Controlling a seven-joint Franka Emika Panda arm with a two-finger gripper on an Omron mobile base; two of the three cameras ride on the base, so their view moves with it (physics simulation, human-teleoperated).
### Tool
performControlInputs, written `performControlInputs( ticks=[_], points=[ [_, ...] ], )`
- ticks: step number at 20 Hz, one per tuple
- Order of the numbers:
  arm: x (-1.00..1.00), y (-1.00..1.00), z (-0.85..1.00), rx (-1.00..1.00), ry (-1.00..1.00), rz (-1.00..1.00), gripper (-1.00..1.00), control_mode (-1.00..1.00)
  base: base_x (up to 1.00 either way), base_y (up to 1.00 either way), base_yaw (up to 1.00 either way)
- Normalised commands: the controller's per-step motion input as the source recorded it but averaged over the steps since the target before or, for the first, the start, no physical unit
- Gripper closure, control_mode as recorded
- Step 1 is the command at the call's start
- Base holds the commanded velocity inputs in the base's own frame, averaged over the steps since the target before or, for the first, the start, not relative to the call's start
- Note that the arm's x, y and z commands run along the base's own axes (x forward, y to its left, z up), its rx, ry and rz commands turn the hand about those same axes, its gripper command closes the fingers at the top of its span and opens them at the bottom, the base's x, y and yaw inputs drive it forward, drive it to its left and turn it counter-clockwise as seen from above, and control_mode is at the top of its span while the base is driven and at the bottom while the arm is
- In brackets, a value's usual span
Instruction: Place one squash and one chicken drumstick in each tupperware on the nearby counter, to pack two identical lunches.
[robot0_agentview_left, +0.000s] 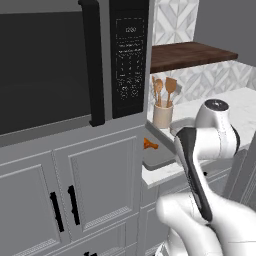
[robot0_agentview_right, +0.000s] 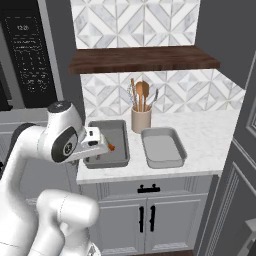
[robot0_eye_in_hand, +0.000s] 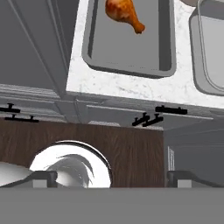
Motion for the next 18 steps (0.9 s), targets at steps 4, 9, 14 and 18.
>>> performControlInputs(
  ticks=[4, 9, 14, 18],
  points=[
    [-0.67, 0.0, 0.39, 0.0, -0.06, -0.23, -1.0, -1.0, 0.0, 0.0, 0.0],
    [-0.72, 0.08, 0.33, 0.03, -0.21, -0.18, -1.0, -1.0, 0.0, 0.0, 0.0],
    [-0.61, 0.15, 0.06, 0.0, -0.18, -0.04, -1.0, -1.0, 0.0, 0.0, 0.0],
    [-0.02, 0.03, 0.0, 0.0, -0.02, 0.0, -1.0, -1.0, 0.0, 0.0, 0.0]
  ],
)
